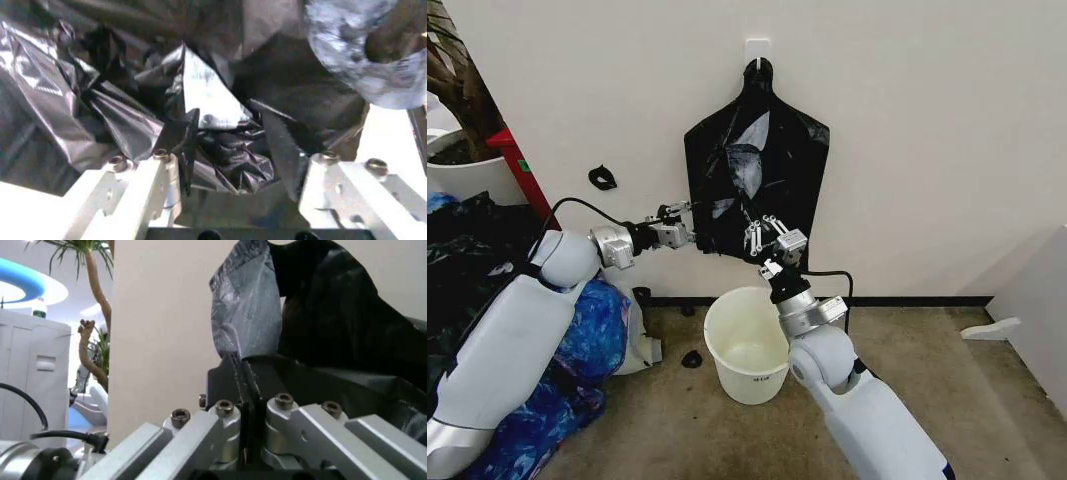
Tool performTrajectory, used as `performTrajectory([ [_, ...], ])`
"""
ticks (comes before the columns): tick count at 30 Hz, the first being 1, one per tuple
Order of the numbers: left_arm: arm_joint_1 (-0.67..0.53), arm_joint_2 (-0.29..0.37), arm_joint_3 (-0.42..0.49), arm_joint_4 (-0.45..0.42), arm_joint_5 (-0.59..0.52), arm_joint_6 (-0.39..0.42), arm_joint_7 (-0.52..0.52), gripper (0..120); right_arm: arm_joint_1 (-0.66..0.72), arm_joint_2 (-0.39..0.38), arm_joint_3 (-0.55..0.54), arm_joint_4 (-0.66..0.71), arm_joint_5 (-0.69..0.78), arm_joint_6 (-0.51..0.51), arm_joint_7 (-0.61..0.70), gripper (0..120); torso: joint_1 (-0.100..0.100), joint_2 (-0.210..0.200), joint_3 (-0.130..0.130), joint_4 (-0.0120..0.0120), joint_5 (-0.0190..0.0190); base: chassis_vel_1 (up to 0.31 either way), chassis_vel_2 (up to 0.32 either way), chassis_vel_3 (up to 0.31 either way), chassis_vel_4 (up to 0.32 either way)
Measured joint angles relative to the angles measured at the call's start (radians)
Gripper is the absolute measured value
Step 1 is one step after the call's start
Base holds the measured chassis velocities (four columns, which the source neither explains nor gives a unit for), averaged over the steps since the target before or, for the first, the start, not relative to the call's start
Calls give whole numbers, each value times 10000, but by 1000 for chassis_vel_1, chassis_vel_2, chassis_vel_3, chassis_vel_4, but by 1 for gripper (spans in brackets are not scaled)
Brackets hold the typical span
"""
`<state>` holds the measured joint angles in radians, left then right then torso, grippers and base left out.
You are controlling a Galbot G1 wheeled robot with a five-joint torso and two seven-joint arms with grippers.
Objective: Place the garbage bag over the trash bin.
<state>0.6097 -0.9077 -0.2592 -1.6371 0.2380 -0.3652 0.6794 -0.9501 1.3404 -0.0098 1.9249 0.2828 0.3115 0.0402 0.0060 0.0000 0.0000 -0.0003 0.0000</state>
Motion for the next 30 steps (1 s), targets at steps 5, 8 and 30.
performTrajectory([
  [5, -177, 3, 236, 267, -676, 389, 9, 63, -26, 30, -88, 13, -13, 0, -44, 0, 0, 0, 0, 0, 0, 0, 0, 0, 0],
  [8, -270, 11, 372, 337, -907, 525, 11, 71, -33, 36, -113, 13, -20, 0, -65, 0, 0, 0, 0, 0, 0, 0, 0, 0, 0],
  [30, -2356, -451, 1702, 1271, -603, 1109, 2333, 95, -61, 116, -191, 99, -81, 24, -146, 0, 0, 0, 1, 2, 1, 0, 0, 0, 0],
])
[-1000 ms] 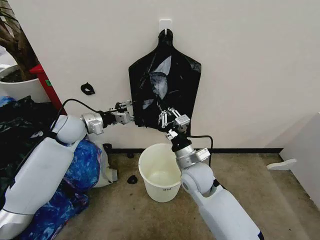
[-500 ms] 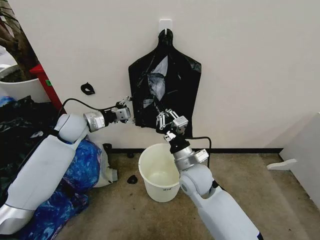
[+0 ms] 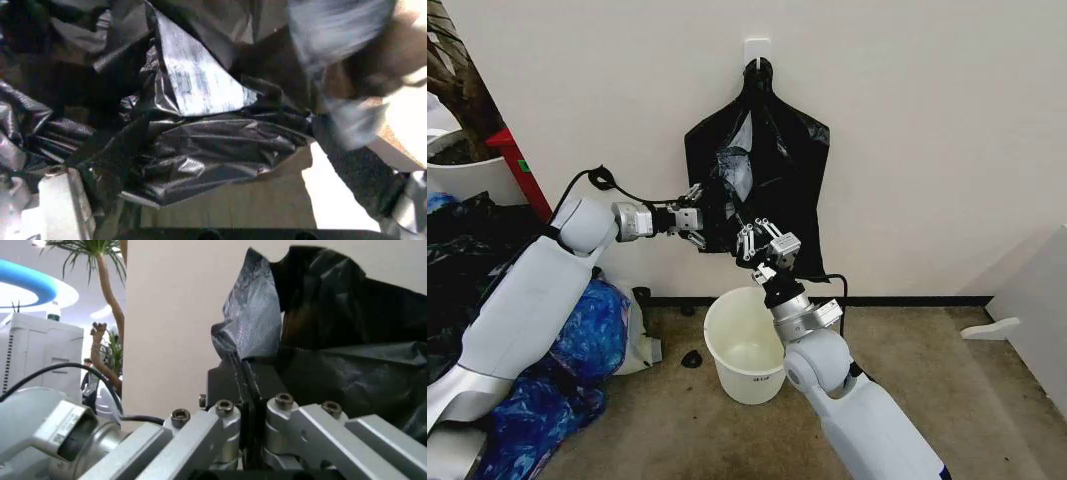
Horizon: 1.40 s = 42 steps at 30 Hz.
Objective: Place the garbage bag over the trash bin.
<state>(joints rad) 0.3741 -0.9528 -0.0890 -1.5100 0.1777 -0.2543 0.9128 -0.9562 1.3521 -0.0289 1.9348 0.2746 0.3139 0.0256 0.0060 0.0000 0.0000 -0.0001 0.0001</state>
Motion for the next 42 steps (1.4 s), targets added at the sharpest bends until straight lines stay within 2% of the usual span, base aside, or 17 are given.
performTrajectory([
  [9, -206, -430, 178, 247, 215, -27, 445, 96, -74, 61, -131, 98, 15, 23, -127, 0, 0, 0, 0, -2, -1, 0, 0, 0, 0],
  [11, -275, -524, 235, 299, 202, -32, 480, 93, -86, 77, -177, 99, 13, 29, -159, 0, 0, 0, 0, -2, 0, 0, 0, 0, 0],
  [13, -318, -581, 272, 331, 154, -32, 484, 87, -87, 95, -204, 95, 6, 35, -171, 0, 0, 0, 0, -3, -1, 0, 0, 0, 0],
  [14, -346, -612, 288, 345, 111, -32, 517, 81, -87, 105, -222, 83, 0, 38, -182, 0, 0, 0, 0, -3, 0, 0, 0, 0, 0],
  [16, -364, -629, 298, 352, 72, -32, 557, 77, -87, 113, -228, 72, -3, 39, -186, 0, 0, 0, 0, -2, 0, 0, 0, 0, 0],
  [21, -372, -627, 320, 354, -292, -39, 845, 55, -76, 130, -240, 26, -10, 42, -203, 0, 0, 0, 0, -2, -1, 0, 0, 0, 0],
  [23, -371, -627, 320, 353, -299, -39, 849, 55, -76, 130, -240, 26, -10, 42, -203, 0, 0, 0, 0, -2, -1, 0, 0, 0, 0],
  [28, -200, -591, 202, 279, -742, -20, 942, 30, -83, 155, -244, -2, -37, 57, -221, 0, 0, 0, 0, -2, -1, 0, 0, 0, 0],
  [30, -128, -564, 136, 252, -901, 10, 915, 26, -85, 156, -244, -7, -41, 62, -221, 0, 0, 0, 0, -2, -1, 0, 0, 0, 0],
  [34, 237, -442, -180, 130, -1753, 234, 655, 11, -95, 142, -189, -23, -48, 93, -222, 0, 0, 0, 0, -3, -1, 0, 0, 0, 0],
  [36, 673, -322, -524, 22, -2802, 460, 255, 1, -117, 110, -99, -58, -48, 135, -213, 0, 0, 0, -1, -3, 0, 0, 0, 0, 0],
  [37, 673, -322, -524, 22, -2802, 460, 255, 1, -117, 110, -99, -58, -48, 135, -213, 0, 0, 0, -1, -3, 0, 0, 0, 0, 0],
  [41, 1727, -31, -1158, -429, -5271, 824, -807, 0, -216, 33, 46, -146, -45, 210, -130, 0, 0, 0, -1, 1, -2, 0, 0, 0, 0],
  [42, 1847, -1, -1210, -494, -5550, 836, -927, 0, -230, 25, 55, -148, -42, 214, -111, 0, 0, 0, -1, 1, -4, 0, 0, 0, 0],
])
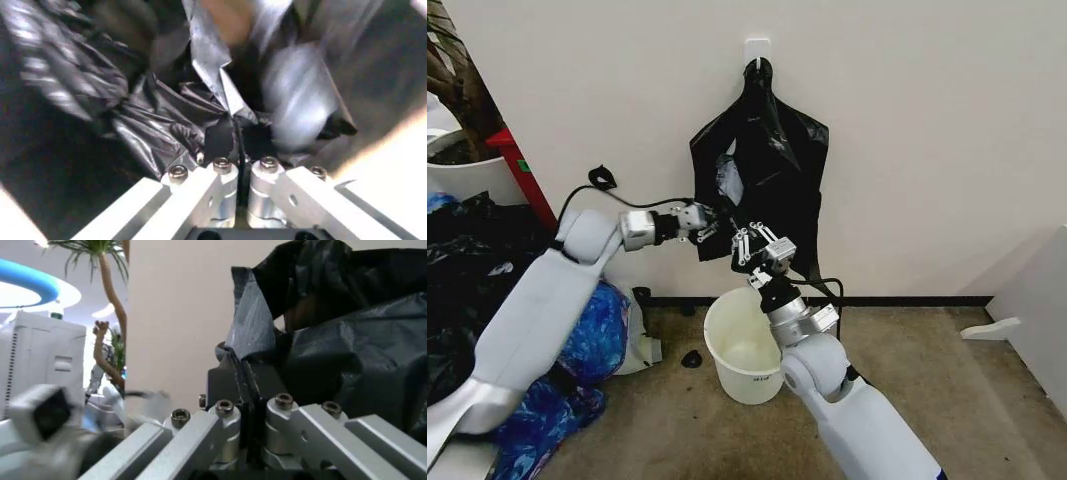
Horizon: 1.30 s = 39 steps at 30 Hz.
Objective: Place the garbage bag over the trash bin.
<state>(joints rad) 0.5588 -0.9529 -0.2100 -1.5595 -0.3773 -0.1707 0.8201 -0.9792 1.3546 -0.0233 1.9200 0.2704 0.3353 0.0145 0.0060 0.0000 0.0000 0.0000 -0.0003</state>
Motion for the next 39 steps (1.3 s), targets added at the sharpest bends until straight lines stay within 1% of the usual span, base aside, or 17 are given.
performTrajectory([
  [1, 460, 98, -175, -312, -1118, 25, -479, 0, -58, -32, 23, -1, 13, 6, 84, 0, 0, 0, 0, -1, 1, 0, 0, 0, 0],
  [2, 730, 137, -290, -516, -1739, 33, -708, 0, -82, -44, 26, 0, 32, 6, 141, 0, 0, 0, 0, -2, 3, 0, 0, 0, 0],
  [3, 730, 137, -290, -516, -1739, 33, -708, 0, -82, -44, 26, 0, 32, 6, 141, 0, 0, 0, 0, -2, 3, 0, 0, 0, 0],
  [6, 1558, 167, -759, -1205, -3122, 83, -1030, 0, -163, -53, 27, 46, 171, -35, 393, 0, 0, 0, 0, -2, 3, 0, 0, 0, 0],
  [12, 2454, 93, -1526, -2074, -3814, 5, -1344, 0, -439, -117, 65, 287, 560, -100, 735, 0, 0, 0, -1, -1, 4, 0, 0, 0, 0],
  [16, 3026, -15, -1910, -3006, -4540, -201, -2322, 0, -821, -324, 81, 854, 1169, -232, 1163, 0, 0, 0, -1, -4, 6, 0, 0, 0, 0],
  [17, 3285, -52, -1986, -3411, -4799, -256, -2887, 0, -983, -428, 96, 1174, 1423, -291, 1298, 0, 0, 0, -1, -4, 6, 0, 0, 0, 0],
  [18, 3285, -52, -1986, -3411, -4799, -256, -2887, 0, -983, -428, 96, 1174, 1423, -291, 1298, 0, 0, 0, -1, -4, 6, 0, 0, 0, 0],
  [20, 3543, -95, -2058, -3861, -4971, -306, -3428, 0, -1231, -589, 118, 1639, 1709, -369, 1419, 0, 0, 0, -1, -3, 3, 0, 0, 0, 0],
  [22, 3796, -118, -2095, -4243, -4970, -352, -3793, 0, -1614, -823, 168, 2252, 1991, -467, 1520, 0, 0, 0, -2, -3, 7, 0, 0, 0, 0],
  [24, 4220, -73, -2127, -4715, -4572, -364, -4352, 0, -2367, -1166, 276, 3197, 2180, -535, 1651, 0, 0, 0, -2, -6, 5, 0, 0, 0, 0],
  [26, 4417, -34, -2141, -4882, -4339, -345, -4661, 0, -2663, -1280, 297, 3507, 2201, -540, 1712, 0, -1, 1, -2, -7, 4, 0, 0, 0, 0],
  [30, 5953, 216, -2234, -5482, -2779, -93, -6394, 0, -4156, -1846, 145, 4703, 2243, -538, 2289, 0, -1, 1, -3, -4, 1, 0, 0, 0, 0],
  [32, 6623, 325, -2263, -5574, -2100, -80, -6891, 0, -4675, -2047, 19, 4931, 2168, -459, 2573, 0, -2, 1, -2, 2, 2, 0, 0, 0, 0],
  [34, 6834, 368, -2270, -5603, -1884, -85, -7022, 0, -4853, -2110, -21, 4975, 2109, -425, 2663, 0, -1, 1, -2, -1, 1, 0, 0, 0, 0],
  [35, 7284, 462, -2281, -5677, -1458, -126, -7245, 0, -5223, -2259, -108, 5022, 1865, -332, 2864, 0, -1, 1, -1, -1, 2, 0, 0, 0, 0],
  [39, 7970, 622, -2328, -6016, -1051, -287, -7415, 0, -5823, -2470, -257, 5105, 1279, -187, 3254, 0, -1, 1, -2, -2, 4, 0, 0, 0, 0],
])
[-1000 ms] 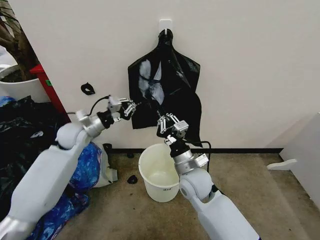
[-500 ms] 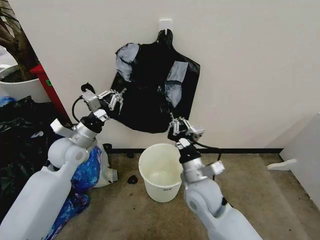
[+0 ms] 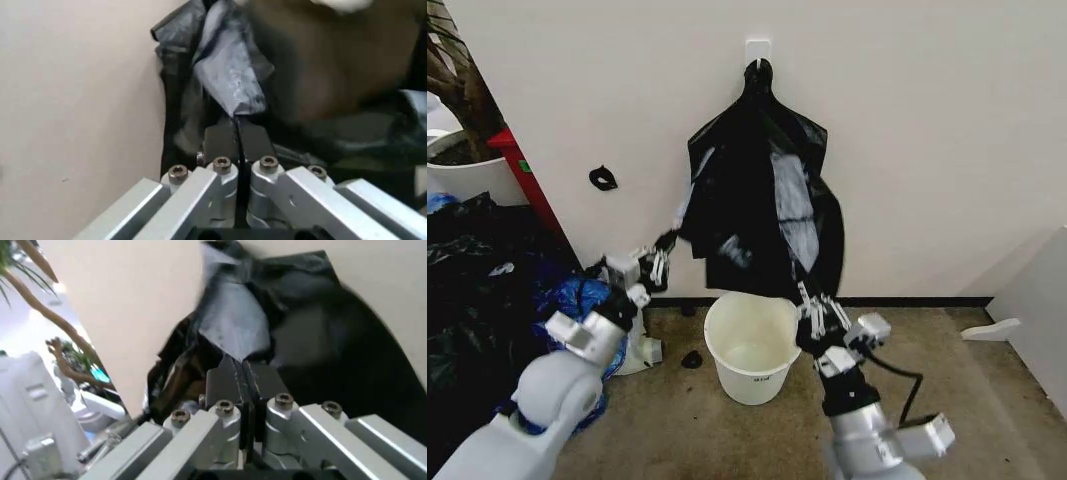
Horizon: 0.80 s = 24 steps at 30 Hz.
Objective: Place the garbage bag over the trash bin.
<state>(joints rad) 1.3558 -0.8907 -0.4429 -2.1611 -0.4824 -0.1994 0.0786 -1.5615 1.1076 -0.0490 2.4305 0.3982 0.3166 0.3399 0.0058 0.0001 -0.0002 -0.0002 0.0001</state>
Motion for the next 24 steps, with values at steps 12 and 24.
performTrajectory([
  [12, 156, 259, -24, -749, -375, -134, 102, 0, -209, -11, 267, 402, -575, -55, 20, 0, 1, 0, 1, -1, 0, 0, 0, 0, 0],
  [24, -837, 58, 336, -465, -1465, 21, 489, 0, 1807, 331, 1244, -999, 762, -71, -1285, 0, 2, -1, 3, -1, -1, 0, 0, 0, 0],
])
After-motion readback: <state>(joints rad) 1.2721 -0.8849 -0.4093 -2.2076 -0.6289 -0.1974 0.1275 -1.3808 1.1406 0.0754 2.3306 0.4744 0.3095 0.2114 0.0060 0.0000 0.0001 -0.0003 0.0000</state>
